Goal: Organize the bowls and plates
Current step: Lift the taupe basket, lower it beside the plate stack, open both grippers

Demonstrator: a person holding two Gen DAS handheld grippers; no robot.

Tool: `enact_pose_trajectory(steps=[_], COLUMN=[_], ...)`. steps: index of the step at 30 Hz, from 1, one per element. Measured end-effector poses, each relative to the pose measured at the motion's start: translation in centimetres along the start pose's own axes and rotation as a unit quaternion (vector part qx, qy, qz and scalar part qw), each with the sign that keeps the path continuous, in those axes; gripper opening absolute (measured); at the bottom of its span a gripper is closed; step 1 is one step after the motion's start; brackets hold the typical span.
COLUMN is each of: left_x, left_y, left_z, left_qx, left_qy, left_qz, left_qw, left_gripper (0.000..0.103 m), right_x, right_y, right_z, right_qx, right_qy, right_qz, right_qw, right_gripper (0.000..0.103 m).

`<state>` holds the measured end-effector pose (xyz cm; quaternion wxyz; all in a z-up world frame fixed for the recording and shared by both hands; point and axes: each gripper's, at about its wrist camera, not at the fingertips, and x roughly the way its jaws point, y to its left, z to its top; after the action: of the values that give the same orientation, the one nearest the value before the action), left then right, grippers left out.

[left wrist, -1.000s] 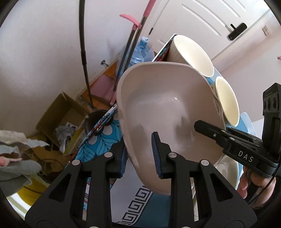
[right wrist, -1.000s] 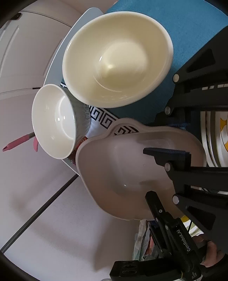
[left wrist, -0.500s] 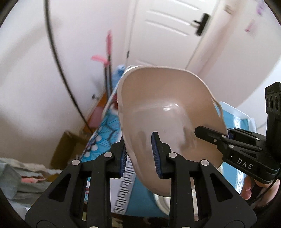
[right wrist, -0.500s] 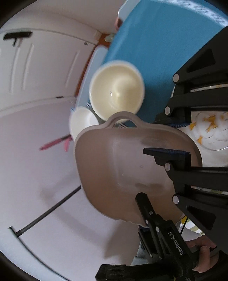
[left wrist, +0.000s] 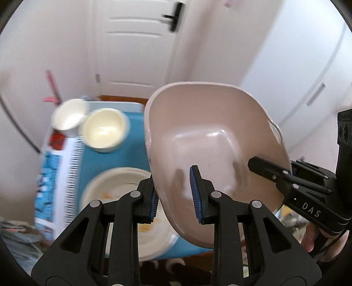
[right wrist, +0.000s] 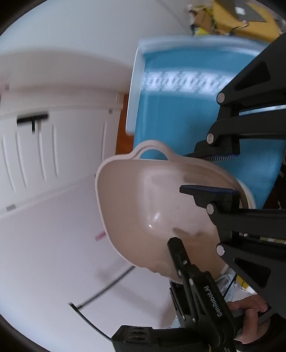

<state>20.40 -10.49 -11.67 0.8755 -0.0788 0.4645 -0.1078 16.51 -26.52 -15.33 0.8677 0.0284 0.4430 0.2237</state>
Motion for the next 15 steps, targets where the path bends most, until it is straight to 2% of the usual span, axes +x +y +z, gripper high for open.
enact_pose_trajectory(steps=[7,11,15], left_x=[5.9,9.9,14.0], left_y=[-8.6,-11.2,-12.8], left_z=[-2.7,-4.5,-6.5], left_qx=[0.036,0.048,0.06], left_qy=[0.057,0.082,0.098], left_qz=[-0.047,-0.054,-0.044], left_qw=[0.9966,0.9941,0.9924], left_gripper=[0.023,0.023,0.023], right_x=[-3.6,-2.8,-0.8], right_y=[-9.1,-13.1,-16.1], right_z=[-3.8,-6.9,-9.6], right_qx=[0.058,0.081,0.091], right_qy=[0.003,0.026,0.038], right_qz=[-0.057,-0.072,-0.074], right_qw=[0.997,0.994,0.992], right_gripper=[0.018,0.018,0.018])
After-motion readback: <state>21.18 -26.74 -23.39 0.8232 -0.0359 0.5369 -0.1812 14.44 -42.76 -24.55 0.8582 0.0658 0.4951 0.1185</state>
